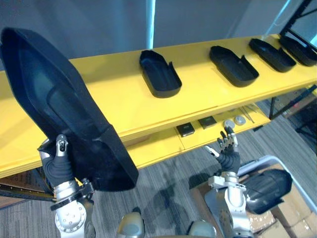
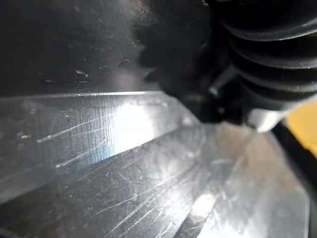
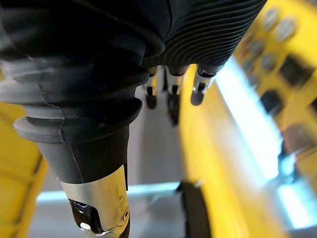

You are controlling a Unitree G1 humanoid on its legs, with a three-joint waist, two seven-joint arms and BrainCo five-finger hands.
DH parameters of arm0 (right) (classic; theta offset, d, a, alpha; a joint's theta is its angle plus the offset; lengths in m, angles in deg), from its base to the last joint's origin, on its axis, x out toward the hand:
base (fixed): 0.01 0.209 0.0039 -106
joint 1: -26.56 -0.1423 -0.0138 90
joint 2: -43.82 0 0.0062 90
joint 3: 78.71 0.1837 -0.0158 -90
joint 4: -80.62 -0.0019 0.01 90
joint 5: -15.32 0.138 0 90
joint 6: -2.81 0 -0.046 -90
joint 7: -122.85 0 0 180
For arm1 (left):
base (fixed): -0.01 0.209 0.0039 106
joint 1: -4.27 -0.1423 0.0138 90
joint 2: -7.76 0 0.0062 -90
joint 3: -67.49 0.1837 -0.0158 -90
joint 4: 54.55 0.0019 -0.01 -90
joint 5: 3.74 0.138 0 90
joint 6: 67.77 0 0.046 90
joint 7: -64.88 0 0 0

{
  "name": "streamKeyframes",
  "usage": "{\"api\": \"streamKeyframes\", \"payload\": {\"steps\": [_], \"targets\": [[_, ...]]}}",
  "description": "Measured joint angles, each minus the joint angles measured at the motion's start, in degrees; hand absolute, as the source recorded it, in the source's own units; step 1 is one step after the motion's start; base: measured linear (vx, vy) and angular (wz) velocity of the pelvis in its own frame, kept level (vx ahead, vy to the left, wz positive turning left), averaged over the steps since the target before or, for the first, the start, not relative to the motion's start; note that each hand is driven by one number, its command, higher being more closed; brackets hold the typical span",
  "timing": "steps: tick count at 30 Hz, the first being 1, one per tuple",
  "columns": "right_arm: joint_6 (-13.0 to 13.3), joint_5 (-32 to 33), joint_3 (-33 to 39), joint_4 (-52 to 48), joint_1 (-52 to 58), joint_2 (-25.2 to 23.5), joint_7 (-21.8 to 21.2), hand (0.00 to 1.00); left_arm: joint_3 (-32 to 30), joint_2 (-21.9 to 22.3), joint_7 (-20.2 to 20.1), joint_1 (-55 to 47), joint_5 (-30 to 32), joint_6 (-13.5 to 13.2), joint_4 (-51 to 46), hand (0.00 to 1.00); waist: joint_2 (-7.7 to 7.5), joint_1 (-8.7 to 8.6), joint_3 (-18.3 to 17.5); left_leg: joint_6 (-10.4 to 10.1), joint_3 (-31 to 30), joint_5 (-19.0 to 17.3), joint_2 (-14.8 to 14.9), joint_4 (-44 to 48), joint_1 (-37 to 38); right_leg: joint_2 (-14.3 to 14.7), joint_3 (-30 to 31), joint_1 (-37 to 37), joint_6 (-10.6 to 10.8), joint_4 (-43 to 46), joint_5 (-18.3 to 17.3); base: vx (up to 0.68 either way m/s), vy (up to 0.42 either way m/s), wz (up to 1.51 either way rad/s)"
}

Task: Walk over and take plastic housings, then place them on the shelf

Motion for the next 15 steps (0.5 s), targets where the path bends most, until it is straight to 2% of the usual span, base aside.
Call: {"api": "streamKeyframes", "payload": {"steps": [1, 2, 3, 4, 6, 8, 9, 12, 13, 15], "targets": [[0.08, 0.29, -0.03, -0.7, -0.72, 0.69, -0.42, 0.0, 0.23, 0.02, 0.14, 0.85, 0.01, 0.23, 0.8, 1.0, -0.15, -0.44, -0.09, -0.03, -1.62, -0.01, -0.36, -0.13, 0.01, 1.49, 2.22, -0.31, 0.2, -3.86, 0.39, 0.27, -0.176, 1.18], [0.32, 0.52, -0.02, -1.63, -1.34, 1.41, -0.88, 0.0, 0.69, -0.05, 0.32, 1.07, 0.04, 0.82, 1.46, 1.0, -1.21, -0.96, -0.73, -0.73, -3.72, -0.25, -1.6, -0.23, -0.07, 2.57, 5.11, -0.04, 0.08, -9.08, 3.71, 0.21, -0.214, 1.29], [0.69, 1.46, -0.03, -2.33, -1.87, 2.55, -0.99, 0.0, 1.49, 0.64, 0.66, 1.48, 0.58, 1.29, 2.53, 1.0, -0.57, -1.07, -1.04, -2.51, -6.24, -1.23, -2.42, -0.42, 0.09, 2.56, 5.06, 0.57, 0.32, -10.0, 7.64, 0.2, -0.218, 1.11], [0.71, 1.47, -0.04, -2.29, -2.07, 3.18, -0.97, 0.0, 2.25, 0.94, 0.78, 0.99, 0.69, 1.84, 2.99, 1.0, 0.55, -0.79, -1.86, -2.63, -6.68, -1.18, -1.66, -0.45, -0.15, 3.13, 4.65, 1.11, 0.16, -10.64, 7.72, 0.28, -0.225, 0.77], [1.24, 1.43, -0.31, -2.36, -4.05, 5.12, -0.68, 0.0, 2.84, 1.64, 1.36, -1.77, 2.42, 2.41, 3.01, 1.0, 3.93, -0.35, -3.7, -3.57, -8.0, -0.98, 0.28, -1.8, -0.04, 4.91, 1.64, 4.0, -0.4, -14.69, 7.97, 0.25, -0.151, 0.51], [1.48, 1.68, -0.02, -2.73, -4.44, 5.32, -0.49, 0.0, 2.83, 2.35, 1.36, -2.06, 2.46, 2.28, 2.87, 1.0, 4.9, -0.36, -4.34, -4.71, -7.65, -0.23, 0.4, -2.55, 0.36, 5.01, -1.28, 6.34, -1.3, -15.66, 7.4, 0.17, -0.092, 0.63], [1.53, 2.03, -0.04, -2.85, -4.46, 5.36, -0.49, 0.0, 2.84, 2.58, 1.36, -2.07, 2.45, 2.22, 2.76, 1.0, 4.96, -0.37, -4.37, -4.89, -6.96, -0.01, 0.51, -2.59, 0.54, 4.94, -1.85, 6.97, -1.5, -15.78, 7.26, 0.12, -0.056, 0.7], [1.52, 2.15, 1.05, -4.24, -4.19, 5.27, -0.2, 0.0, 2.89, 2.5, 0.33, -2.02, 1.9, 1.58, 2.45, 1.0, 4.84, -0.66, -4.35, -4.37, 2.0, 1.4, 1.09, -2.25, 0.86, 3.84, -6.05, 10.11, -2.19, -15.5, 6.21, 0.09, -0.004, 0.84], [1.53, 0.69, 1.38, -6.08, -3.64, 5.28, 0.59, 0.0, 3.0, 2.43, -0.33, -2.03, 1.48, 1.04, 2.45, 1.0, 3.93, -0.75, -4.45, -3.95, 3.98, 2.37, 0.03, -2.2, 1.1, 2.26, -7.55, 10.69, -1.85, -13.76, 4.31, 0.05, 0.039, 0.77], [1.53, 0.11, 1.7, -6.54, -3.7, 5.27, 0.6, 0.0, 3.21, 2.45, -0.29, -2.28, 1.43, 0.94, 2.46, 1.0, 3.67, -0.32, -4.53, -3.87, 3.13, 2.54, -0.43, -2.07, 1.07, 1.63, -7.54, 10.69, -1.89, -12.64, 3.53, 0.02, 0.034, 0.45]]}}
